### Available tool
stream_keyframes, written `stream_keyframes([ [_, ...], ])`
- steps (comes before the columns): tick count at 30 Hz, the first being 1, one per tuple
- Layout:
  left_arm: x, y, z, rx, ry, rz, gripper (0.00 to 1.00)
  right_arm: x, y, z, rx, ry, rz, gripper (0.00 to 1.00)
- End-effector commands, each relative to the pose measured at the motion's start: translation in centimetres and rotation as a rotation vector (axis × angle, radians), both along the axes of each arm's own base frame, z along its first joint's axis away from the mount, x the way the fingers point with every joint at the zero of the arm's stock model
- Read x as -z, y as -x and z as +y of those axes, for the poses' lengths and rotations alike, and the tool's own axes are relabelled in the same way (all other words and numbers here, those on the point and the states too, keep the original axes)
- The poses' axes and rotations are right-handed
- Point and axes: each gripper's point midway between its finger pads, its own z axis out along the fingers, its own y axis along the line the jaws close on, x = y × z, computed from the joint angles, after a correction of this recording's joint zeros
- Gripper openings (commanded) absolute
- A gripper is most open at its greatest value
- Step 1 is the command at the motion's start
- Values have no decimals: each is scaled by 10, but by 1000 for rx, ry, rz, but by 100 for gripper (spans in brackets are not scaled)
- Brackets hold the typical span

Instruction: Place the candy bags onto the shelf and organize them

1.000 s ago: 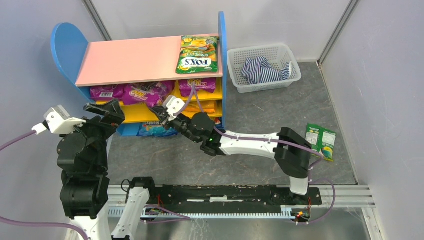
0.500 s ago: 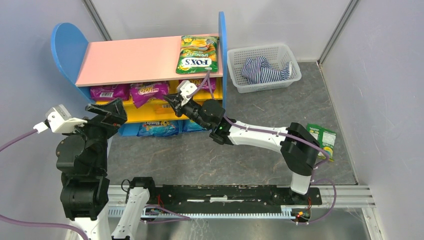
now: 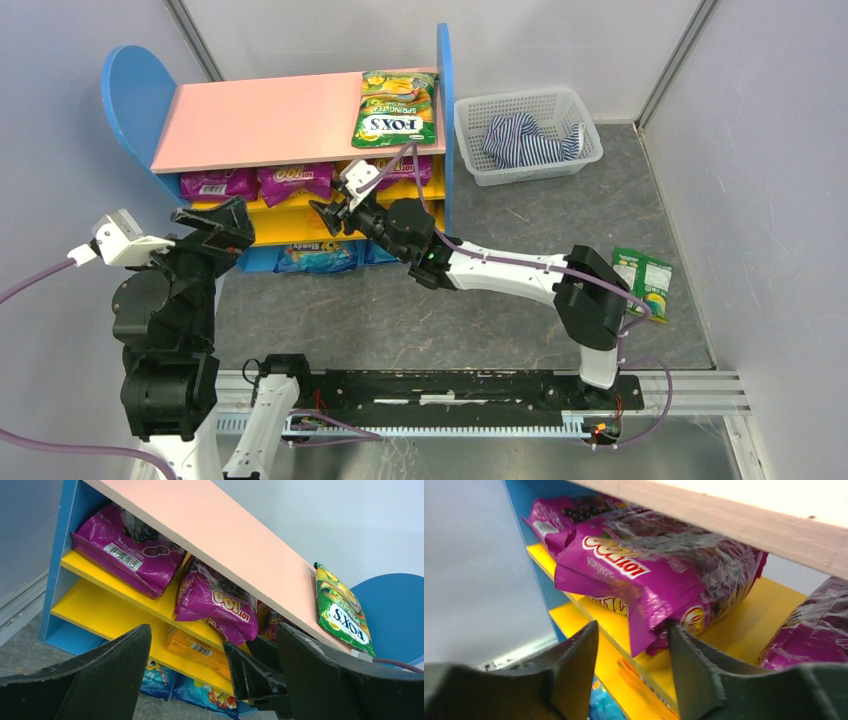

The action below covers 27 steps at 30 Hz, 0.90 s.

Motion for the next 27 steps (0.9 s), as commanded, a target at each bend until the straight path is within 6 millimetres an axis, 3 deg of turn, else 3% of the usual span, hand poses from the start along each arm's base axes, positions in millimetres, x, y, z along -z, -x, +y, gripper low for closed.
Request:
stream_keyframes([
  [1,-16,6,-1,5,0,-65,100,-34,20,-16,6,3,-4,66],
  [6,-16,10,2,-7,-28,-57,100,-23,79,-52,-75,99,36,78],
  [10,-16,15,2,-6,-43,-60,100,18,114,-97,-110,227,73,89],
  [13,-14,16,-3,21,-50,-54,100,65,104,-160,60,347,105,98],
  [18,-1,13,-12,76,-42,-32,100,130,68,-286,471,465,205,98],
  [21,9,8,-21,125,-45,-6,100,159,47,-377,841,446,333,98],
  [23,18,6,-26,160,-54,23,100,173,44,-435,1093,446,408,98],
  [27,39,0,-32,197,-73,86,100,202,35,-503,1339,489,542,98],
])
